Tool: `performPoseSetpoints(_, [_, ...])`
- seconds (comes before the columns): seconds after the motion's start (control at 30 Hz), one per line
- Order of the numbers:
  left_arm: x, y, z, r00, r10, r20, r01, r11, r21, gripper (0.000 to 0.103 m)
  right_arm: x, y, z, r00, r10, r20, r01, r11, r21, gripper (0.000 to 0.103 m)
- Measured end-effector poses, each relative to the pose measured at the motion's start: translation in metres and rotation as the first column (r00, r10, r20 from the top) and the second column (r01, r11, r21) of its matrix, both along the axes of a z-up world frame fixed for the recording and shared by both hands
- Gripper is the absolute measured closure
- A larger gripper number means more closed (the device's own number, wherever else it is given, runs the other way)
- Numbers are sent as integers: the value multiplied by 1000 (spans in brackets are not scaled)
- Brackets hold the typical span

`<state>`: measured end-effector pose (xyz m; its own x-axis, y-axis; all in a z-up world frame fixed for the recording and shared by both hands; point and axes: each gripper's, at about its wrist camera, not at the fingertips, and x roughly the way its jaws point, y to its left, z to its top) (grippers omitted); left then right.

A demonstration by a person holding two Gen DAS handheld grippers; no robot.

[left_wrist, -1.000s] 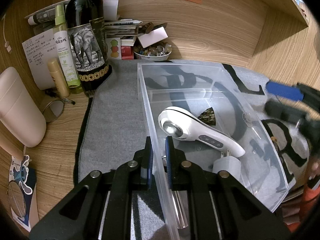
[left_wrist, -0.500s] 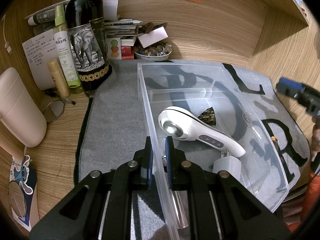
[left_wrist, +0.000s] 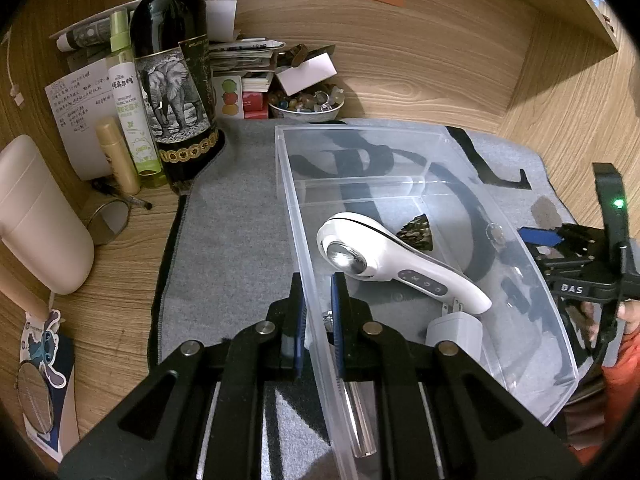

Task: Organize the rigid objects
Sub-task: 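Move the right gripper to the keys on the mat and grasp them, then carry the keys into the clear box and open the right gripper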

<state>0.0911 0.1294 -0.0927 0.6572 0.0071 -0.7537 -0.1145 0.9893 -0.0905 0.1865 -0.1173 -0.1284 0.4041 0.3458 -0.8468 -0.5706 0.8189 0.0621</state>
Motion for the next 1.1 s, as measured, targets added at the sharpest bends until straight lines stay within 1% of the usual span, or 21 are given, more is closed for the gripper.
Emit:
performPoseSetpoints(0.03, [0,0,0,1000,0,0,0,1000,0,92,1,1,-2,1000,1,-7,-1,1000,1,47])
performPoseSetpoints(0.1, [0,0,0,1000,-1,0,1,1000,0,92,2,3,-4,1000,2,8,-2,1000,-7,47])
performPoseSetpoints(0.2, [0,0,0,1000,0,0,0,1000,0,92,0,7,-5,999,14,35,-13,1000,-27,53])
performPoseSetpoints(0.27, [0,0,0,1000,0,0,0,1000,0,92,1,6,-5,999,12,48,-11,1000,-28,60])
performPoseSetpoints(0.3, [0,0,0,1000,0,0,0,1000,0,92,2,6,-5,999,9,51,-8,1000,-27,68])
performPoseSetpoints(0.33, [0,0,0,1000,0,1,0,1000,0,92,2,5,-4,999,8,52,-7,1000,-24,74])
performPoseSetpoints(0.37, [0,0,0,1000,0,0,0,1000,0,92,2,5,-4,999,7,54,-5,1000,-25,76])
performPoseSetpoints(0.4, [0,0,0,1000,0,0,0,1000,0,92,2,4,-4,998,4,59,-3,1000,-28,80])
performPoseSetpoints(0.57, [0,0,0,1000,0,0,0,1000,0,92,2,4,-2,997,3,73,-1,1000,-29,81])
performPoseSetpoints(0.7, [0,0,0,1000,0,0,0,1000,1,92,3,0,4,996,-12,86,13,1000,-12,81])
performPoseSetpoints(0.93, [0,-1,0,1000,1,0,-1,1000,1,92,-6,-10,35,986,-27,164,22,999,38,81])
performPoseSetpoints(1.1, [0,0,0,1000,0,0,0,1000,1,92,-10,-8,55,976,-26,216,13,998,64,81])
